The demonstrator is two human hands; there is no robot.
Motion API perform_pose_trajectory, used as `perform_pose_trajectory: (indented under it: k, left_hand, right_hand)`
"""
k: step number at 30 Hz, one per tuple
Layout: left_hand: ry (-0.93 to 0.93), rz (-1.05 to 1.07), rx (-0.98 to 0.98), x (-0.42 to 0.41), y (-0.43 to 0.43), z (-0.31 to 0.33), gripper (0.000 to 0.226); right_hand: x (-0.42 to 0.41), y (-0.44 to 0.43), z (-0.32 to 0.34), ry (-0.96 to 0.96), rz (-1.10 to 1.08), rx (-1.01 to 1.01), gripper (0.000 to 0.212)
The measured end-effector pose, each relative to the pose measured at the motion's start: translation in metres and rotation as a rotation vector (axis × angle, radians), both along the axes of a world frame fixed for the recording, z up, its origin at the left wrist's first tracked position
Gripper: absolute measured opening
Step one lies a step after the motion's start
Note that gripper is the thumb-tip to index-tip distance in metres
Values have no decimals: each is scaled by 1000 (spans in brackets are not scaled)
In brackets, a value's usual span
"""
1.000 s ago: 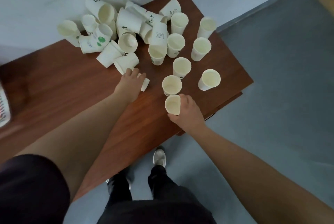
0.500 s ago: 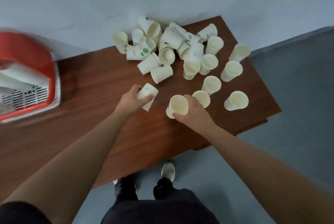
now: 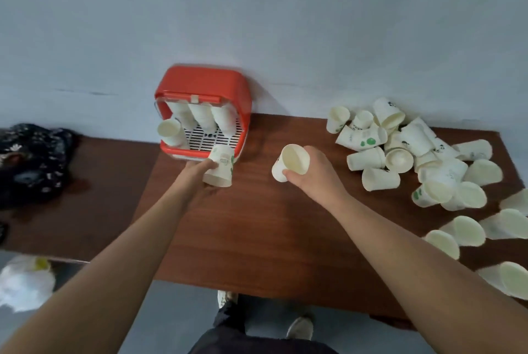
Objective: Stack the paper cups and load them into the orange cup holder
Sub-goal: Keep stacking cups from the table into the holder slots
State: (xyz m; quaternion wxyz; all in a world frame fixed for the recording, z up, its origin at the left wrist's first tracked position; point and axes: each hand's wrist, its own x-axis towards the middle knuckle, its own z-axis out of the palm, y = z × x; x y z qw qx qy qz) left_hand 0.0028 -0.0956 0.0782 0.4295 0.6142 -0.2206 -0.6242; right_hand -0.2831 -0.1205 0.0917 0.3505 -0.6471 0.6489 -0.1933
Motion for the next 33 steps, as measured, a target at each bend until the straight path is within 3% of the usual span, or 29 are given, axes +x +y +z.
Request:
perform_pose_trajectory:
  k: [9,12,14,16,20,25,33]
  left_hand:
    - [-161,258,-77,150,-19,28,27]
    - [-159,268,-71,181,-45,28,36]
    - [-297,156,-66,195,-63,27,50]
    - [-590,26,-80,203,-79,23,65]
    - [-929,-174,-213,211,-100,4,72]
    - [-1082,-398,-291,214,-122,-21,82]
    - [-1285,-647,-326,211,-141,-58,76]
  right_hand:
    - [150,-35,15,-56,99,-49,67]
    - [181,-45,11,-57,92,-39,65]
    - [197,-52,8,-54,80,-32,64]
    - [210,-59,6,-51,68,-28,62]
    - [227,-71,-1,-37,30,-23,65]
    - [243,-84,-5,-23,-4,-33,68]
    - [275,-107,2,-86,-21,-76,74]
